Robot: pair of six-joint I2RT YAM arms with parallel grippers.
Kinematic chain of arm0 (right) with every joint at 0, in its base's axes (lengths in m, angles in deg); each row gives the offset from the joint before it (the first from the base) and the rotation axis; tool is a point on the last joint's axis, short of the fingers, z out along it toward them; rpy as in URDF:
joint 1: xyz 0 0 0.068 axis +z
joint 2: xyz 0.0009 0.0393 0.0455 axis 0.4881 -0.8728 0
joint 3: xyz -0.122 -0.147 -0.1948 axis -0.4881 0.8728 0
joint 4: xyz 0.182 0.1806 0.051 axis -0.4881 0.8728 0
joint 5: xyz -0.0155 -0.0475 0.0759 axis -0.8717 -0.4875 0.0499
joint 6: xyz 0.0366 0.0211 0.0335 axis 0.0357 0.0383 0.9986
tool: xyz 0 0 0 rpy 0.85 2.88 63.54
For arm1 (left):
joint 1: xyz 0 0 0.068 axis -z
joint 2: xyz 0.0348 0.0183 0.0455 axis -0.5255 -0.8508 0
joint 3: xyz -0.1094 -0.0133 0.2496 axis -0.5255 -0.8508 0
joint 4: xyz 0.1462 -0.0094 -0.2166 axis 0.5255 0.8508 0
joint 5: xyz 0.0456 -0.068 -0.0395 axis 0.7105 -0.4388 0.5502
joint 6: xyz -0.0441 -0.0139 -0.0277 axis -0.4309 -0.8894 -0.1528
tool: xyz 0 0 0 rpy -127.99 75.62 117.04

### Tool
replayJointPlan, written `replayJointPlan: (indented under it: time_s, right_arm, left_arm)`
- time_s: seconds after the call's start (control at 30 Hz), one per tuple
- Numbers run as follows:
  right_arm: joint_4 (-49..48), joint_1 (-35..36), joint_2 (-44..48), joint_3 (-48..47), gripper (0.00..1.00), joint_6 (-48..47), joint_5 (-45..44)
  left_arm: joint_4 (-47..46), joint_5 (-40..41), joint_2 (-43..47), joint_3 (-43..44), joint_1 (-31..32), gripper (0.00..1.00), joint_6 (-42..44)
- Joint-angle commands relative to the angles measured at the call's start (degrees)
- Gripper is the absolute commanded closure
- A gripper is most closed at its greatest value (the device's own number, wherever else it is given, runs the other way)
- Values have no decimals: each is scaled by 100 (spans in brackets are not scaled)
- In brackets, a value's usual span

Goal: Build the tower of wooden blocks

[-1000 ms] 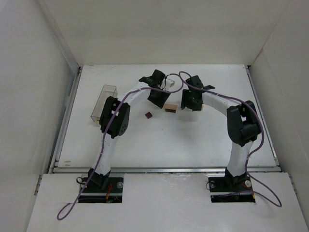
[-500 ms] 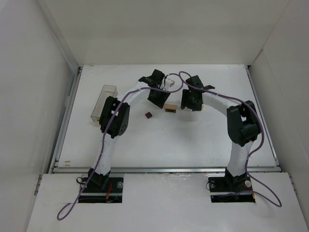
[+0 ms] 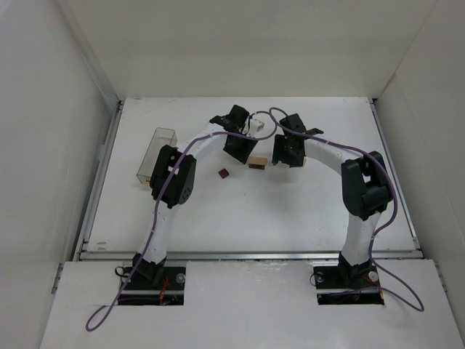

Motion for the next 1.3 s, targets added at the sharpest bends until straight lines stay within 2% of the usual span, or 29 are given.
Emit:
replayJointPlan:
  time_s: [0.0,0.4,0.67,0.93,1.03,1.27]
  right_arm:
    - [-160,-23,241,33,32,-57,51]
    - [-160,-75,241,33,32,-57,51]
    - [-160,-75,416,33,32,-109,51]
    - [-160,-75,681,208,32,-285,-2]
    - [-160,-75,742,270,32,-286,-2]
    - [-160,-75,856,385,32,-286,-2]
  left_arm:
    - [20,-161,95,85,29,55,49]
    - [20,14,95,-29,-77,55,49]
    - [99,146,507,-345,-296,55,251]
    - [872,-188,824,-696,-499,42,936]
    - [924,-188,876,-1021,-499,42,1120]
    - [1092,-645,938,-1083,-499,41,1174]
